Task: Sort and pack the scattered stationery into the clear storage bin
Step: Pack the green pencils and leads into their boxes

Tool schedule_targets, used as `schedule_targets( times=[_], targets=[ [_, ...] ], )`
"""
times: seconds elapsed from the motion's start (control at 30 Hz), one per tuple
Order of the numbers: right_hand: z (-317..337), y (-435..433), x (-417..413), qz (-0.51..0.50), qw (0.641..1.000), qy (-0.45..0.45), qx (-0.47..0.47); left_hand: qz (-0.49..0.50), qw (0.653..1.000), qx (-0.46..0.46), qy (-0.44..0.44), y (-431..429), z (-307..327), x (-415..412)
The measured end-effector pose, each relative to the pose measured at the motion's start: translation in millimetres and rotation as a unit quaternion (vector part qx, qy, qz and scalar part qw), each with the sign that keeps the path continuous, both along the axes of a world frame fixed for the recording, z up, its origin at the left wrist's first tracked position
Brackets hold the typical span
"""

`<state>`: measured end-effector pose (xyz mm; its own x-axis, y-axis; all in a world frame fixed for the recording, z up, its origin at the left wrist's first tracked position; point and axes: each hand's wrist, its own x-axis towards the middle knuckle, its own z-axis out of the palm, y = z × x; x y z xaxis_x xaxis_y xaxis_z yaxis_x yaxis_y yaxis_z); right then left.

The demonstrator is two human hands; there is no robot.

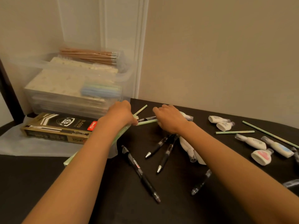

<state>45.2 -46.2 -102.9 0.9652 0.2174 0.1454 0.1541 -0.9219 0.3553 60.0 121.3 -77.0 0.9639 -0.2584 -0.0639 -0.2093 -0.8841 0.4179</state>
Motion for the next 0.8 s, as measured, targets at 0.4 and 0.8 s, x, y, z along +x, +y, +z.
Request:
schedule_targets(
  times=[0.4,0.8],
  targets=[
    [2,30,52,0.064,0.995,0.08,-0.019,0.005,0.999,0.038,0.012,2,1,4],
    [21,-4,26,0.011,0.999,-0.037,0.001,-0.02,1.0,0.016,0.012,-11,7,-14]
  ],
)
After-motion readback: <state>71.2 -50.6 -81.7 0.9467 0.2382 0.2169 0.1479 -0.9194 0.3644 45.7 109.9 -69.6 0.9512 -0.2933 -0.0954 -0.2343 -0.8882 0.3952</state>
